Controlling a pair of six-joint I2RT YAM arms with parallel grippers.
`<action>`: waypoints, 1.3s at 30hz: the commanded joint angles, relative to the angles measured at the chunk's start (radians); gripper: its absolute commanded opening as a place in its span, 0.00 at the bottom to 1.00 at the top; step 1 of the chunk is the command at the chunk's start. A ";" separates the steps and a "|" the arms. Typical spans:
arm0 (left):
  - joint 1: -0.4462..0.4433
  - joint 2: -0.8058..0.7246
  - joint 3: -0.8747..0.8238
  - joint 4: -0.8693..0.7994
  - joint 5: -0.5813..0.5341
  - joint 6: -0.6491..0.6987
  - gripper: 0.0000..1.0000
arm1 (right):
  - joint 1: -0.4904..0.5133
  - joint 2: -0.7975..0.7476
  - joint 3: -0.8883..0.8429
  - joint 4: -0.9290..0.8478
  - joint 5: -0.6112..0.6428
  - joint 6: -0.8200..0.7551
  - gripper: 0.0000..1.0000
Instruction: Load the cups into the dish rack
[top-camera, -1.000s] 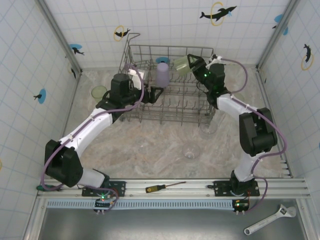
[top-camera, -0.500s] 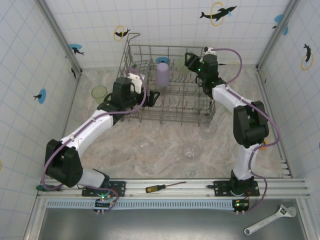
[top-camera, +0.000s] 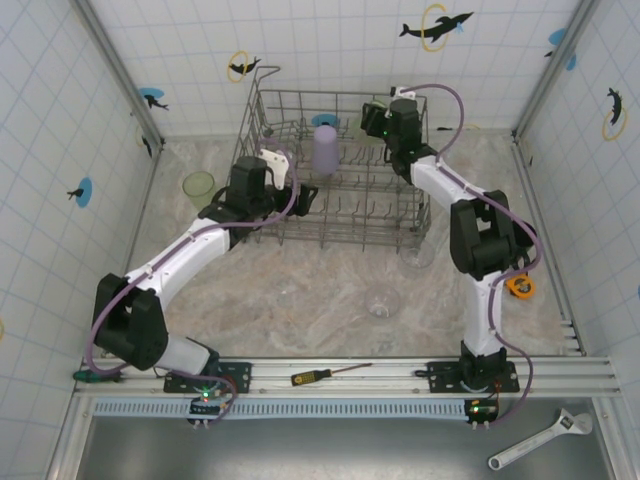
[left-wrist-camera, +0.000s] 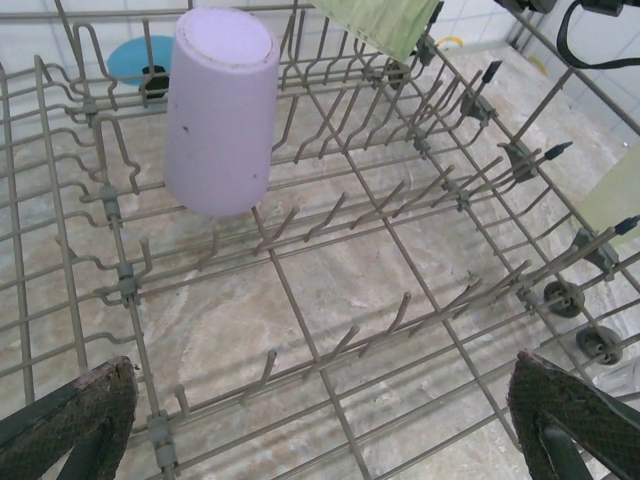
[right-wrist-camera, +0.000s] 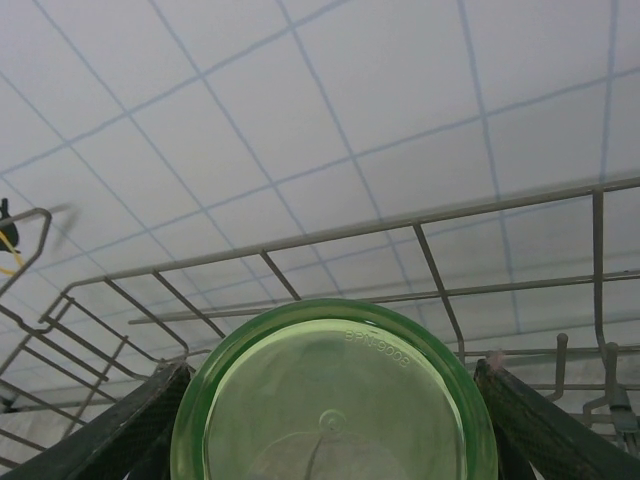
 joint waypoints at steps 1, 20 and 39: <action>-0.008 0.011 0.006 -0.015 -0.018 0.023 0.97 | 0.022 0.036 0.052 -0.011 0.042 -0.069 0.49; -0.016 0.016 0.009 -0.022 -0.020 0.024 0.97 | 0.066 0.076 -0.023 -0.009 0.133 -0.170 0.49; -0.019 0.021 0.011 -0.028 -0.038 0.028 0.97 | 0.076 0.178 -0.011 0.030 0.116 -0.179 0.49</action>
